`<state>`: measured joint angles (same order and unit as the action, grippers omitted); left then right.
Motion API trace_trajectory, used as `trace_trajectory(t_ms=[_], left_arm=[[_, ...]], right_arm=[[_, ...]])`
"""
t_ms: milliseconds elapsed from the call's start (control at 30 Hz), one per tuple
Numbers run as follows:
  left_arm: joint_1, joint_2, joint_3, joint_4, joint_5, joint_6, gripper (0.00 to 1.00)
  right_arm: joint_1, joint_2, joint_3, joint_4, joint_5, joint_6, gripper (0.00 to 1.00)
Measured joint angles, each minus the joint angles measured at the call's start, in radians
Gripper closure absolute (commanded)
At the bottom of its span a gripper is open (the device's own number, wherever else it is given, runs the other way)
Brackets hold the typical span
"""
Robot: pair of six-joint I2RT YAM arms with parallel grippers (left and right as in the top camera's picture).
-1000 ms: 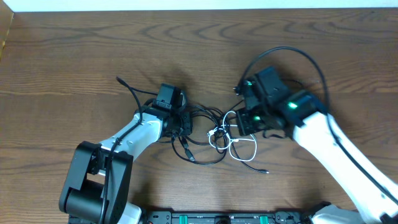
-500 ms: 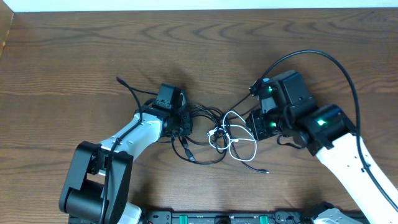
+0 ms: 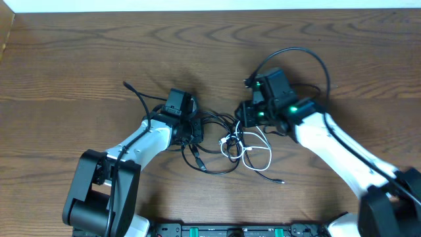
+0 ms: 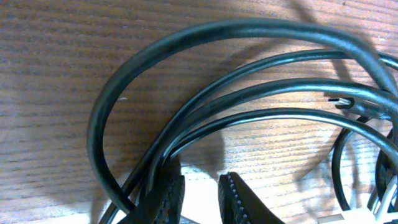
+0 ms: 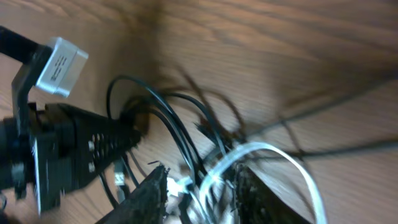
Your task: Untangle cables
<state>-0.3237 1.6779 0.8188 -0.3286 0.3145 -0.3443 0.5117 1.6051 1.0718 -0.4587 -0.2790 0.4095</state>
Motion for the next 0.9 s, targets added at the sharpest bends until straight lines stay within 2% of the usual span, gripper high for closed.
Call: trace_trajectory(t_ms=[100, 267, 900], left_arm=[[0.0, 0.0, 0.0, 0.0, 0.0, 0.0, 0.74], [0.0, 0.0, 0.0, 0.0, 0.0, 0.0, 0.74], [0.0, 0.0, 0.0, 0.001, 0.0, 0.0, 0.74]], right_arm=[[0.021, 0.07, 0.0, 0.051, -0.045, 0.016, 0.73], [0.048, 0.144, 0.0, 0.043, -0.088, 0.032, 0.74], [0.05, 0.136, 0.0, -0.01, -0.107, 0.058, 0.65]])
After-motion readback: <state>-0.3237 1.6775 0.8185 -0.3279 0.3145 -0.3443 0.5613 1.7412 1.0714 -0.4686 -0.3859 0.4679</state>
